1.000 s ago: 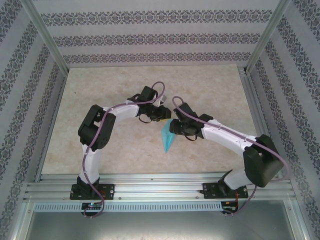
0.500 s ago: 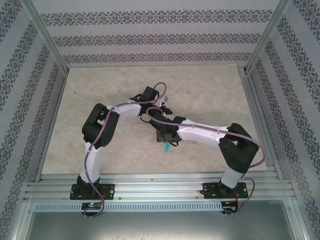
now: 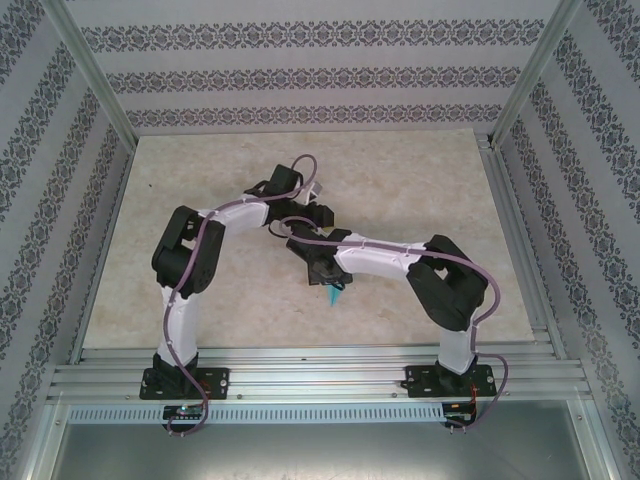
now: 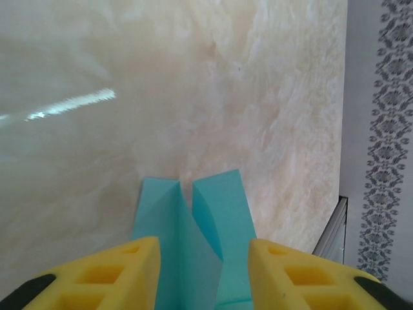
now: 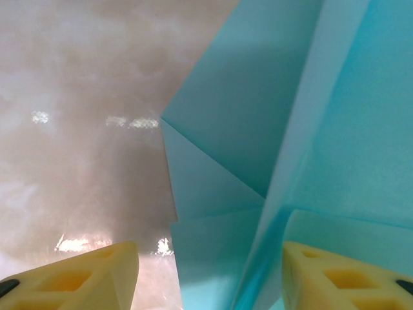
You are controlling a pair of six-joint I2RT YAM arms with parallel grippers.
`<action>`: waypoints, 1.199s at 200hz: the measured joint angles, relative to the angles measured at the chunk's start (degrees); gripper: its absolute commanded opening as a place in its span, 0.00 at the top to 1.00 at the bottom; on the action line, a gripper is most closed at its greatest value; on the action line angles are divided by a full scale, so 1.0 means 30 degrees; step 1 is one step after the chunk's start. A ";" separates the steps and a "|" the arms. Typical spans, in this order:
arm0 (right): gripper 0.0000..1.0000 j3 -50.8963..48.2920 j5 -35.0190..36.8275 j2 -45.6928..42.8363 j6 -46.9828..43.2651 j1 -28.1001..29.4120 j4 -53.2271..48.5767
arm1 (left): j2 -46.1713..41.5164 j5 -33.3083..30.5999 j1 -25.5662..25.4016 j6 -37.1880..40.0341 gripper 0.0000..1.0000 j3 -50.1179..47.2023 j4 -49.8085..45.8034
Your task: Fold a paper plane with a square sheet of paper (fold left side to right side)
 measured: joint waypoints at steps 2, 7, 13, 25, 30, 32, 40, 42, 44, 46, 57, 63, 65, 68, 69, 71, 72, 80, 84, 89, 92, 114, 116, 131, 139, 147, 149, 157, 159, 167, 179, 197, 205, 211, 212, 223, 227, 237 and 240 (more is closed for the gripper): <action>0.41 0.0073 0.0022 0.0080 -0.0022 0.0000 -0.0044 | -0.0124 -0.0015 0.0102 0.0015 0.58 -0.0080 -0.0007; 0.41 0.0219 0.0066 0.0255 -0.0080 0.0000 -0.0117 | -0.0408 -0.0066 0.0357 0.0080 0.58 -0.0284 -0.0044; 0.41 0.0379 0.0131 0.0459 -0.0102 0.0000 -0.0233 | -0.0743 -0.0109 0.0648 0.0153 0.58 -0.0539 -0.0087; 0.41 0.0561 0.0248 0.0729 -0.0146 0.0000 -0.0444 | -0.1370 -0.0233 0.1195 0.0357 0.57 -0.1042 -0.0168; 0.42 0.0627 0.0284 0.0816 -0.0153 0.0000 -0.0554 | -0.1603 -0.0291 0.1421 0.0423 0.57 -0.1275 -0.0175; 0.43 0.0641 0.0321 0.0852 -0.0153 0.0000 -0.0605 | -0.1705 -0.0299 0.1501 0.0430 0.57 -0.1377 -0.0182; 0.44 0.0685 0.0401 0.0954 -0.0182 0.0000 -0.0743 | -0.2069 -0.0372 0.1836 0.0517 0.58 -0.1814 -0.0197; 0.45 0.0692 0.0408 0.0976 -0.0168 0.0000 -0.0787 | -0.2157 -0.0393 0.1916 0.0554 0.57 -0.1923 -0.0197; 0.46 0.0692 0.0423 0.0984 -0.0168 0.0000 -0.0816 | -0.2237 -0.0401 0.1974 0.0576 0.57 -0.2025 -0.0211; 0.46 0.0692 0.0466 0.1005 -0.0197 0.0000 -0.0874 | -0.2295 -0.0401 0.2033 0.0583 0.57 -0.2106 -0.0211; 0.49 0.0692 0.0561 0.1042 -0.0204 0.0000 -0.1064 | -0.2594 -0.0459 0.2331 0.0729 0.57 -0.2601 -0.0262; 0.51 0.0692 0.0612 0.1042 -0.0240 0.0000 -0.1151 | -0.2710 -0.0503 0.2441 0.0801 0.57 -0.2856 -0.0277; 0.51 0.0692 0.0619 0.1042 -0.0240 0.0000 -0.1173 | -0.2739 -0.0510 0.2470 0.0809 0.57 -0.2907 -0.0277; 0.52 0.0692 0.0656 0.1042 -0.0284 0.0000 -0.1209 | -0.2776 -0.0539 0.2550 0.0867 0.57 -0.3038 -0.0291; 0.52 0.0692 0.0663 0.1042 -0.0270 0.0000 -0.1209 | -0.2783 -0.0539 0.2543 0.0867 0.57 -0.3067 -0.0291; 0.53 0.0692 0.0670 0.1042 -0.0255 0.0000 -0.1231 | -0.2820 -0.0546 0.2535 0.0882 0.57 -0.3140 -0.0291; 0.53 0.0692 0.0670 0.1042 -0.0270 0.0000 -0.1246 | -0.2827 -0.0554 0.2543 0.0889 0.57 -0.3162 -0.0299; 0.54 0.0692 0.0692 0.1042 -0.0299 0.0000 -0.1290 | -0.2885 -0.0641 0.2637 0.0969 0.57 -0.3417 -0.0364; 0.55 0.0692 0.0699 0.1042 -0.0277 0.0000 -0.1319 | -0.2922 -0.0663 0.2645 0.0998 0.57 -0.3519 -0.0415; 0.56 0.0692 0.0707 0.1042 -0.0277 0.0000 -0.1362 | -0.2943 -0.0707 0.2659 0.1020 0.57 -0.3614 -0.0495; 0.57 0.0692 0.0721 0.1035 -0.0284 0.0000 -0.1384 | -0.2958 -0.0729 0.2659 0.1035 0.57 -0.3657 -0.0546; 0.60 0.0670 0.0750 0.0896 -0.0284 0.0000 -0.1435 | -0.3002 -0.0801 0.2659 0.1166 0.57 -0.3781 -0.0678; 0.60 0.0663 0.0750 0.0874 -0.0270 0.0000 -0.1443 | -0.3009 -0.0801 0.2659 0.1180 0.57 -0.3781 -0.0685; 0.62 0.0539 0.0750 0.0627 -0.0211 0.0000 -0.1464 | -0.3031 -0.0801 0.2659 0.1282 0.57 -0.3781 -0.0699; 0.65 0.0437 0.0750 0.0452 -0.0146 0.0000 -0.1479 | -0.3045 -0.0801 0.2659 0.1304 0.57 -0.3781 -0.0699; 0.67 0.0335 0.0750 0.0299 -0.0131 0.0000 -0.1464 | -0.3060 -0.0801 0.2659 0.1362 0.57 -0.3781 -0.0707; 0.68 0.0306 0.0750 0.0262 -0.0117 0.0000 -0.1464 | -0.3067 -0.0809 0.2659 0.1362 0.57 -0.3781 -0.0707; 0.70 0.0160 0.0743 0.0109 -0.0022 0.0000 -0.1450 | -0.3075 -0.0809 0.2659 0.1377 0.57 -0.3781 -0.0714; 0.71 0.0124 0.0743 0.0080 -0.0036 0.0000 -0.1450 | -0.3075 -0.0809 0.2659 0.1384 0.57 -0.3781 -0.0714; 0.73 -0.0029 0.0736 -0.0029 -0.0022 0.0000 -0.1443 | -0.3075 -0.0809 0.2659 0.1421 0.57 -0.3781 -0.0714; 0.77 -0.0270 0.0714 -0.0124 0.0058 0.0000 -0.1384 | -0.3075 -0.0816 0.2659 0.1435 0.57 -0.3781 -0.0729; 0.84 -0.0554 0.0590 -0.0131 0.0102 0.0000 -0.1297 | -0.3082 -0.0889 0.2659 0.1450 0.57 -0.3781 -0.0823; 0.89 -0.0634 0.0561 -0.0131 0.0131 0.0000 -0.1260 | -0.3111 -0.0954 0.2659 0.1501 0.57 -0.3781 -0.0918; 0.92 -0.0663 0.0510 -0.0131 0.0189 0.0000 -0.1224 | -0.3162 -0.1013 0.2659 0.1515 0.57 -0.3781 -0.1013; 0.93 -0.0663 0.0503 -0.0131 0.0211 0.0000 -0.1217 | -0.3162 -0.1020 0.2659 0.1515 0.57 -0.3781 -0.1027; 1.00 -0.0787 0.0430 -0.0219 0.0175 -0.0007 -0.1020 | -0.3359 -0.1188 0.2667 0.1574 0.57 -0.3803 -0.1173; 1.00 -0.0860 0.0372 -0.0313 0.0124 -0.0007 -0.0969 | -0.3468 -0.1253 0.2667 0.1588 0.57 -0.3840 -0.1195; 1.00 -0.1239 0.0189 -0.0743 0.0073 -0.0051 -0.0605 | -0.3854 -0.1370 0.2725 0.1625 0.57 -0.4022 -0.1202; 1.00 -0.1384 0.0095 -0.0911 0.0051 -0.0066 -0.0495 | -0.3993 -0.1377 0.2761 0.1647 0.57 -0.4095 -0.1217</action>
